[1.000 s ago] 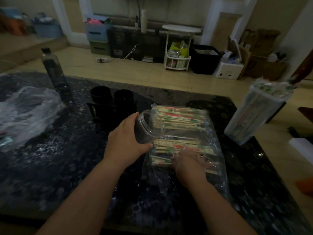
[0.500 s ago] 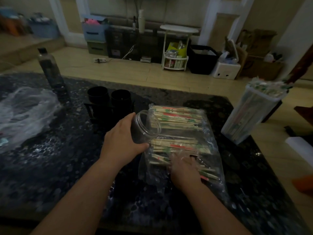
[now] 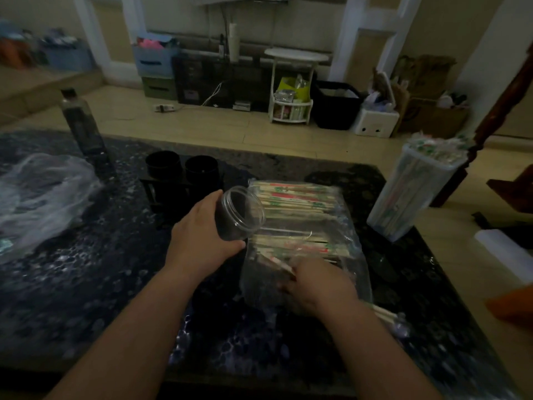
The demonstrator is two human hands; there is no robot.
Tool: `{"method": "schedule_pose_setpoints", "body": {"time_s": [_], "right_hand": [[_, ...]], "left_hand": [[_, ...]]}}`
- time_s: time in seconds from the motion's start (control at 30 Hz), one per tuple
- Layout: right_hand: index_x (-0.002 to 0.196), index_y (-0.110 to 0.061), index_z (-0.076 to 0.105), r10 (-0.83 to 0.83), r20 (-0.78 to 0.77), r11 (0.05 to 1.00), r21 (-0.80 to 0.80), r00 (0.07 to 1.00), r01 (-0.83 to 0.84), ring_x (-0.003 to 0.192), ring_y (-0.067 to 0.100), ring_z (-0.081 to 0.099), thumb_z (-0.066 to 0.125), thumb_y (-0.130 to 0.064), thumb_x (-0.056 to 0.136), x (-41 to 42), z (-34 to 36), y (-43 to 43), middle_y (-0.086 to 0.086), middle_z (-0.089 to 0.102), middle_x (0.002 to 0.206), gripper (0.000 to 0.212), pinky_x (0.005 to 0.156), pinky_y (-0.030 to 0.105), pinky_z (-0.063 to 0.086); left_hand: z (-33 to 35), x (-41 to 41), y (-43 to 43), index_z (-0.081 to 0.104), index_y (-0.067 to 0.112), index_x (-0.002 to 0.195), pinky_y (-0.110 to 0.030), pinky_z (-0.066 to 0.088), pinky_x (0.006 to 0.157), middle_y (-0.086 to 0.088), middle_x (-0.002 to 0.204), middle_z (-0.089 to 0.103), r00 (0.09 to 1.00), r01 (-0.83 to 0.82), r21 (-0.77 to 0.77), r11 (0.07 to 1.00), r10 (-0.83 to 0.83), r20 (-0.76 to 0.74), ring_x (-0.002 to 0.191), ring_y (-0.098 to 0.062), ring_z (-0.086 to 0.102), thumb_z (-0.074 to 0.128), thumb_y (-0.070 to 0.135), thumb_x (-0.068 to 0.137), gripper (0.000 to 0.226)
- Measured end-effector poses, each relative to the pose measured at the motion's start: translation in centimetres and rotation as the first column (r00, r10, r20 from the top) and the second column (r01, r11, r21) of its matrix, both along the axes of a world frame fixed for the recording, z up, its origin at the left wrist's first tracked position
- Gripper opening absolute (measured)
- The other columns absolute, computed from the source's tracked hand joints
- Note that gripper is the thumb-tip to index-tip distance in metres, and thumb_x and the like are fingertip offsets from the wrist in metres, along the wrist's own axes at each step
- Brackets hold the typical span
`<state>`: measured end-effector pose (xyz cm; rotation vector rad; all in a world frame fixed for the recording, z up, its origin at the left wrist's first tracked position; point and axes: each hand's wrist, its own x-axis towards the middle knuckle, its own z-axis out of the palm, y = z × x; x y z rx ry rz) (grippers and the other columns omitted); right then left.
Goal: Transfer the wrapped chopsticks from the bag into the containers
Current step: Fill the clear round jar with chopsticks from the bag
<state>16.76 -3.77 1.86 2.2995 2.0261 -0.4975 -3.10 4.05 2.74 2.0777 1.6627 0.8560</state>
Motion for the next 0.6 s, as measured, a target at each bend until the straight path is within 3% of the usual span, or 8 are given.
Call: {"method": "schedule_pose_setpoints", "body": {"time_s": [0.1,0.3,0.43,0.53,0.6], "right_hand": [[0.109,-0.024,0.064,0.055,0.061,0.998,0.000,0.997,-0.055,0.097,0.027,0.063,0.059,-0.049,0.088,0.5,1.9,-0.7,0.005,0.066,0.107,0.034,0.082,0.038,0.052],[0.107,-0.023,0.061,0.078,0.060,0.977,0.192,0.995,-0.089,0.093,0.029,0.061,0.046,-0.040,0.092,0.0,4.5,-2.2,0.006,0.064,0.102,0.027,0.073,0.035,0.045],[0.090,-0.025,0.056,0.145,0.092,0.942,0.291,0.985,-0.166,0.089,0.027,0.061,0.046,-0.045,0.090,-0.1,5.7,-2.4,0.003,0.065,0.096,0.023,0.068,0.034,0.041],[0.075,-0.027,0.044,0.232,0.127,0.846,0.463,0.964,-0.265,0.076,0.023,0.061,0.047,-0.048,0.086,-0.2,6.5,-2.5,-0.002,0.064,0.082,0.023,0.060,0.032,0.038],[0.067,-0.028,0.036,0.269,0.183,0.708,0.627,0.946,-0.323,0.058,0.020,0.057,0.047,-0.047,0.078,-0.2,6.6,-2.3,-0.005,0.057,0.066,0.024,0.050,0.027,0.031]], "left_hand": [[0.1,0.5,-0.1,0.031,0.032,0.147,-0.044,0.039,0.108,0.007,0.147,0.044,1.000,0.008,0.006,1.000,-0.008,0.017,0.132,-0.019,0.044,0.089,0.044,0.058,0.107],[0.3,1.2,-0.7,0.034,0.030,0.146,-0.040,0.040,0.106,0.004,0.145,0.047,0.999,0.014,0.006,1.000,-0.014,-0.041,0.129,-0.022,0.047,0.088,0.043,0.059,0.103],[0.3,0.8,-0.9,0.034,0.028,0.146,-0.040,0.038,0.104,0.002,0.146,0.046,0.994,0.039,0.025,0.999,-0.036,-0.104,0.130,-0.022,0.047,0.087,0.047,0.061,0.102],[0.4,0.2,-0.9,0.038,0.026,0.145,-0.038,0.039,0.104,0.001,0.144,0.048,0.992,0.049,0.038,0.998,-0.045,-0.121,0.129,-0.023,0.048,0.086,0.048,0.061,0.099],[0.3,-0.1,-0.6,0.042,0.023,0.143,-0.037,0.040,0.102,-0.001,0.142,0.050,0.992,0.053,0.066,0.996,-0.045,-0.117,0.127,-0.024,0.050,0.087,0.043,0.062,0.095]]}}
